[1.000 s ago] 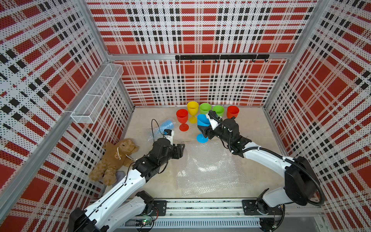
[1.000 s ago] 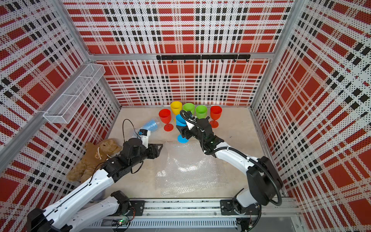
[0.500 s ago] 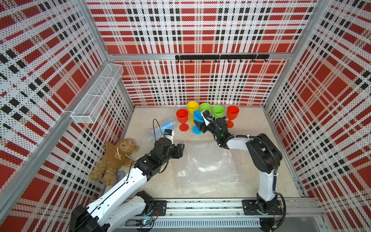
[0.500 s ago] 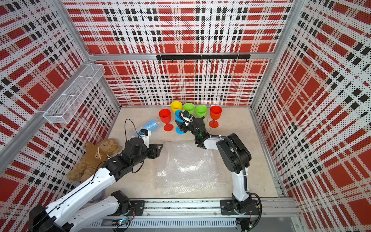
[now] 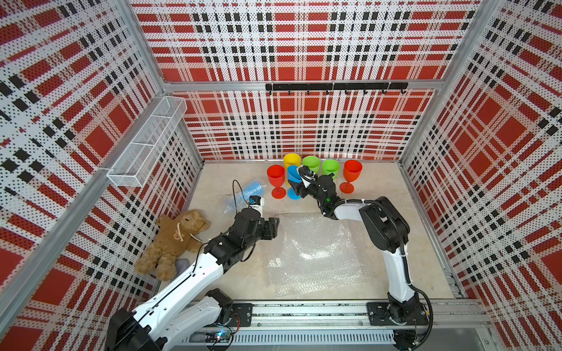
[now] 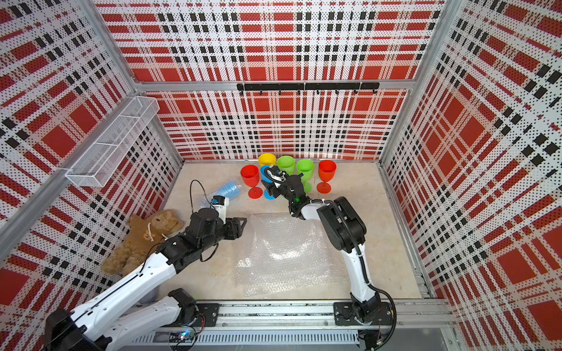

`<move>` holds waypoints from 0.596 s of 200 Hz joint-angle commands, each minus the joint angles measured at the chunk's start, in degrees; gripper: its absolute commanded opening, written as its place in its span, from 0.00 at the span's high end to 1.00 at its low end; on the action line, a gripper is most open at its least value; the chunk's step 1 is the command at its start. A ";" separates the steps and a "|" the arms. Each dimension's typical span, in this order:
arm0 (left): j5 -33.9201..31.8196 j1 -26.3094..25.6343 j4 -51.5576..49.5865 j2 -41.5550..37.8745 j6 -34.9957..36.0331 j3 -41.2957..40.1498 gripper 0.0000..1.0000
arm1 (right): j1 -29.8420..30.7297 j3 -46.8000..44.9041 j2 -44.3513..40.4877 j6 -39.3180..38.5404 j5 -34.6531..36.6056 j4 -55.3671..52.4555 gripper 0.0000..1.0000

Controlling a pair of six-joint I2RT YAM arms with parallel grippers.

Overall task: Unpack wine glasses from bubble wrap
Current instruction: Place the wine glass at the center of the board.

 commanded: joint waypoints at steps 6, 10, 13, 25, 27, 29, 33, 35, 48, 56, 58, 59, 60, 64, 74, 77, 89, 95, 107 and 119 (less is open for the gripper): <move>-0.05 0.79 0.56 0.15 -0.32 -0.41 0.34 | 0.01 1.03 2.02 -1.49 -0.80 0.03 0.44; -0.01 0.82 0.59 0.13 -0.32 -0.44 0.34 | 0.00 1.23 2.13 -1.51 -0.80 -0.18 0.44; 0.05 0.81 0.58 0.10 -0.32 -0.43 0.34 | -0.03 1.35 2.23 -1.51 -0.72 -0.22 0.44; 0.07 0.82 0.63 0.15 -0.32 -0.50 0.34 | 0.03 2.14 2.56 -1.53 -0.63 -1.04 0.43; 0.12 0.78 0.65 0.18 -0.32 -0.50 0.34 | 0.02 2.16 2.62 -1.53 -0.63 -1.01 0.43; 0.11 0.77 0.64 0.19 -0.32 -0.50 0.34 | -0.03 2.37 2.66 -1.53 -0.62 -1.18 0.43; 0.10 0.82 0.63 0.11 -0.32 -0.50 0.34 | 0.02 2.70 2.79 -1.57 -0.65 -1.41 0.43; 0.13 0.82 0.63 0.13 -0.32 -0.50 0.34 | -0.03 2.86 2.92 -1.61 -0.63 -1.61 0.42; 0.24 0.82 0.72 0.37 -0.32 -0.50 0.34 | 0.03 3.76 3.19 -1.54 -0.47 -2.76 0.39; 0.27 0.90 0.72 0.52 -0.32 -0.50 0.34 | -0.01 4.10 3.31 -1.49 -0.36 -3.06 0.37; 0.34 0.89 0.72 0.53 -0.32 -0.50 0.34 | -0.01 4.15 3.38 -1.52 -0.36 -3.19 0.36; 0.37 0.90 0.72 0.54 -0.32 -0.50 0.34 | -0.03 4.17 3.39 -1.48 -0.36 -3.24 0.36; 0.39 0.91 0.72 0.58 -0.32 -0.50 0.34 | -0.03 4.18 3.39 -1.51 -0.36 -3.22 0.36; 0.33 0.97 0.72 0.71 -0.32 -0.50 0.34 | 0.00 4.27 3.40 -1.53 -0.36 -3.36 0.35; 0.41 1.08 0.76 0.73 -0.32 -0.50 0.34 | -0.04 4.53 3.40 -1.51 -0.36 -3.55 0.33; 0.44 1.10 0.72 0.74 -0.32 -0.50 0.34 | -0.04 4.55 3.51 -1.53 -0.36 -3.60 0.32; 0.42 1.20 0.74 0.75 -0.32 -0.50 0.34 | -0.04 4.62 3.57 -1.62 -0.45 -3.78 0.30; 0.57 1.21 0.73 0.80 -0.32 -0.50 0.34 | -0.03 4.58 3.50 -1.63 -0.43 -3.79 0.29; 0.60 1.30 0.71 0.79 -0.32 -0.50 0.34 | -0.04 4.69 3.51 -1.60 -0.54 -3.82 0.27; 0.62 1.44 0.73 0.76 -0.26 -0.50 0.34 | 0.00 4.64 3.40 -0.88 -0.71 -3.74 0.24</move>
